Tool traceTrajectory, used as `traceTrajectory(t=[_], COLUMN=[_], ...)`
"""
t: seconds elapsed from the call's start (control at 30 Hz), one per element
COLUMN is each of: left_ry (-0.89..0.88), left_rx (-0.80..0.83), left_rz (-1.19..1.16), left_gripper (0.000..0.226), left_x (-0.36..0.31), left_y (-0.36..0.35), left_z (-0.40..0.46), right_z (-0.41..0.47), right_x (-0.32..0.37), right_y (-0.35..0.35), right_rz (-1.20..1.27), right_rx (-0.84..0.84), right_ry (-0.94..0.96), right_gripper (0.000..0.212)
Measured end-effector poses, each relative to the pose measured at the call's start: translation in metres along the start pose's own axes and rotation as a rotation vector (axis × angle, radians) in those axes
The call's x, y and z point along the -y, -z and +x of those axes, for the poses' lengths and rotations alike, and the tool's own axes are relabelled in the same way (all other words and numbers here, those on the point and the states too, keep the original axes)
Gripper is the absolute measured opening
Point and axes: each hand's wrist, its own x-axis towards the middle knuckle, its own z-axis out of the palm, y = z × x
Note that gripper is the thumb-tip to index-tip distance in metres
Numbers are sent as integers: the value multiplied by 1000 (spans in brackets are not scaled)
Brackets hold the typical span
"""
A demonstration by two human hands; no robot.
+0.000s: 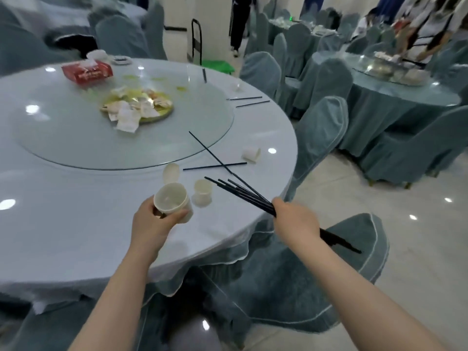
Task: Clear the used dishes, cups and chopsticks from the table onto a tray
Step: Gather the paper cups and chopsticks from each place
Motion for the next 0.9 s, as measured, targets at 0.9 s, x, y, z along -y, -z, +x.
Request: traceTrajectory(t=[0.9], left_ry=[31], left_rx=[-13], left_rz=[139], left_gripper=[40], left_x=[51], left_y=[-118], left_z=[140], right_z=[167], right_x=[-25], right_y=[-48], right_rz=[212], right_rx=[185], right_ry=[-4], right_gripper=[11])
